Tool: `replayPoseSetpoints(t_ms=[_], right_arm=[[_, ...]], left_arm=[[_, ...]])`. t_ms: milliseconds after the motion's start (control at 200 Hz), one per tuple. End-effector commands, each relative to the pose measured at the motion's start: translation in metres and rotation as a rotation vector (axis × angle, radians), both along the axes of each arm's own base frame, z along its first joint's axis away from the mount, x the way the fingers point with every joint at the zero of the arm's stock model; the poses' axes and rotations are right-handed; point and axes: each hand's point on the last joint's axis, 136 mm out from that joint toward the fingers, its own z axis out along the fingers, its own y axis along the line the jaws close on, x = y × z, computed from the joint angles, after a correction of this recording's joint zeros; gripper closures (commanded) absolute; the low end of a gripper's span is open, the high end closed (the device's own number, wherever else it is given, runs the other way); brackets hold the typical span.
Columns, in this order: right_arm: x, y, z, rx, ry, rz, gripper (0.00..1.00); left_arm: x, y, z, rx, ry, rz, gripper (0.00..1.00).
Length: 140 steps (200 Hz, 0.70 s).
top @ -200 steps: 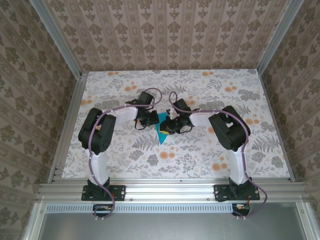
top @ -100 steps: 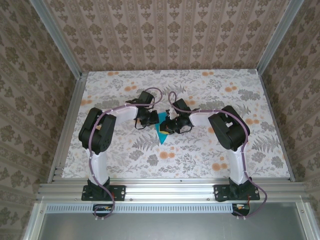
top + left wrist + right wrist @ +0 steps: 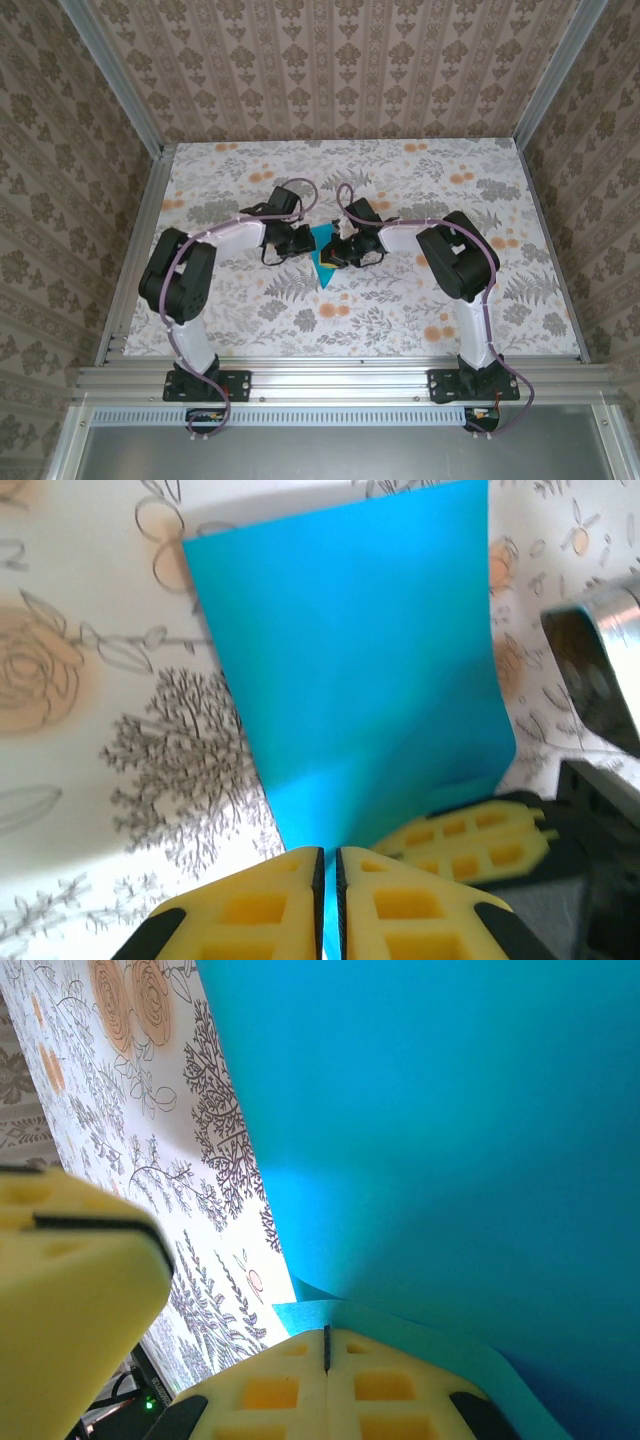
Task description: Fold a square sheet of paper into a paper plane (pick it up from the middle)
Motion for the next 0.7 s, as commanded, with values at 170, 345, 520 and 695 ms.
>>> replayPoseSetpoints(t_ms=[170, 345, 520, 695], right_arm=[[-0.012, -0.020, -0.031, -0.106, 0.069, -0.037, 0.99], [-0.012, -0.021, -0.032, -0.107, 0.072, -0.038, 0.99], [-0.012, -0.020, -0.032, -0.107, 0.072, -0.037, 0.99], [-0.012, -0.021, -0.033, -0.108, 0.072, -0.038, 0.99]], left_arm=[[-0.021, -0.001, -0.010, -0.041, 0.049, -0.006, 0.81], [-0.019, -0.008, -0.013, -0.080, 0.053, -0.010, 0.80], [-0.017, -0.012, -0.020, -0.080, 0.063, -0.010, 0.80], [-0.019, -0.010, -0.029, -0.061, 0.078, -0.011, 0.81]])
